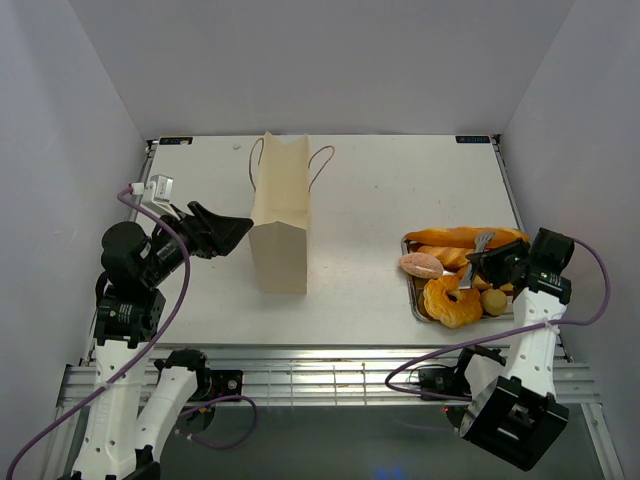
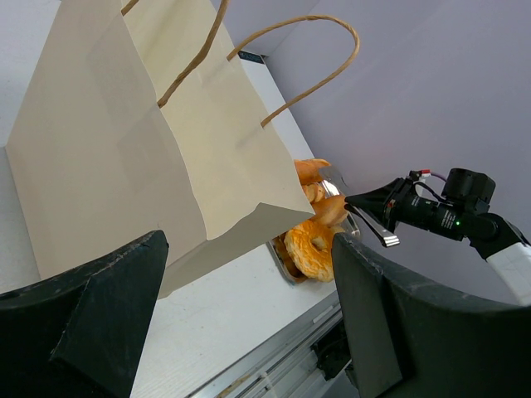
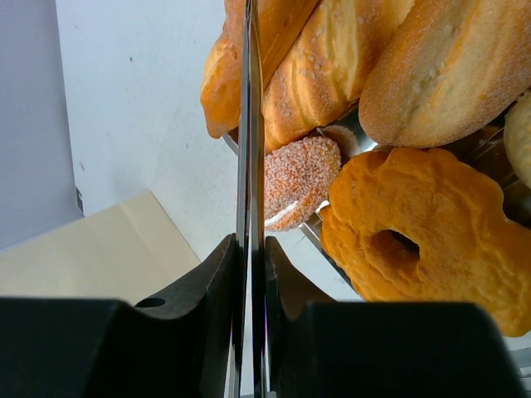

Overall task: Place the fake bread into the paper bag
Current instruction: Pick up the fake bread from the plate.

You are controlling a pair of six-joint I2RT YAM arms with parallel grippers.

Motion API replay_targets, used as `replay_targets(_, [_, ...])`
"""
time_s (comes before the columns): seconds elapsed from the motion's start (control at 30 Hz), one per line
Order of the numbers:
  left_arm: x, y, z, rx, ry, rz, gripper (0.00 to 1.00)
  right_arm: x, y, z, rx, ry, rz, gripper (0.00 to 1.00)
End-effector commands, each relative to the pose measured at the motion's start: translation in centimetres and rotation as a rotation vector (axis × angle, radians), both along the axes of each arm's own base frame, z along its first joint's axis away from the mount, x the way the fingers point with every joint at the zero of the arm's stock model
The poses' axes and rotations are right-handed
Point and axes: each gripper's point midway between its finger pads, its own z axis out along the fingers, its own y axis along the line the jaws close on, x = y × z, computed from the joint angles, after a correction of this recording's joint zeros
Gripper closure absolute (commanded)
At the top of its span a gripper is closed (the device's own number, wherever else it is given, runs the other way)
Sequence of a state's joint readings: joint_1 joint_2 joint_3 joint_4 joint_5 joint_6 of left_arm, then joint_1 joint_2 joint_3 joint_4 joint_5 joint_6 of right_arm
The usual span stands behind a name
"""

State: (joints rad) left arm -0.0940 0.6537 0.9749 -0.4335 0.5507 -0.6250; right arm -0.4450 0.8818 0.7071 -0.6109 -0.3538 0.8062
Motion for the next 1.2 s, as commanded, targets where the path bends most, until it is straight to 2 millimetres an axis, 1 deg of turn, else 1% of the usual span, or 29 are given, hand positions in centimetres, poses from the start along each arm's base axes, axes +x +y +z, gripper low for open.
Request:
replay_targets(0.0, [0.0, -0.1, 0.7, 0.002, -0.025, -0.009, 0.10, 0.3, 0.7, 1.4, 0.049, -0.031, 0.026, 0.78])
replay_targets(0.13, [0.0, -0.1, 1.0, 0.004, -0.033, -0.009, 0.10, 0.4, 1.1, 1.3, 0.092, -0.019, 0.025, 0.71])
replay_targets(0.17, [0.0, -0.1, 1.1, 0.001, -0.031, -0.009, 0.10, 0.5, 1.1, 1.4, 0.096, -0.020, 0.022, 0.65])
replay_targets(0.23, [-0.1, -0.1, 1.2, -0.001, -0.035, -0.009, 0.10, 0.6, 1.3, 1.4, 0.122, -0.011, 0.020, 0.61])
replay_targets(0.33, [-0.1, -0.1, 1.5, -0.001, -0.041, -0.007, 0.10, 0.7, 1.4, 1.3, 0.139, -0.002, 0.013, 0.60])
replay_targets(0.4, [0.0, -0.1, 1.5, 0.002, -0.041, -0.008, 0.10, 0.9, 1.3, 1.6, 0.135, -0.009, 0.006, 0.55])
replay_targets(0.43, [-0.1, -0.1, 1.5, 0.003, -0.044, -0.009, 0.10, 0.9, 1.3, 1.8, 0.142, -0.009, 0.000, 0.53])
replay_targets(0.47, [-0.1, -0.1, 1.4, 0.003, -0.041, -0.009, 0.10, 0.9, 1.3, 1.9, 0.148, -0.011, -0.004, 0.47])
replay_targets(0.63, [0.0, -0.1, 1.4, 0.003, -0.040, -0.011, 0.09, 1.0, 1.5, 2.4, 0.177, -0.014, -0.017, 0.47])
replay_targets(1.17, [0.1, 0.0, 1.0, 0.009, -0.034, -0.006, 0.10, 1.8, 1.4, 2.6, 0.241, -0.005, -0.071, 0.48])
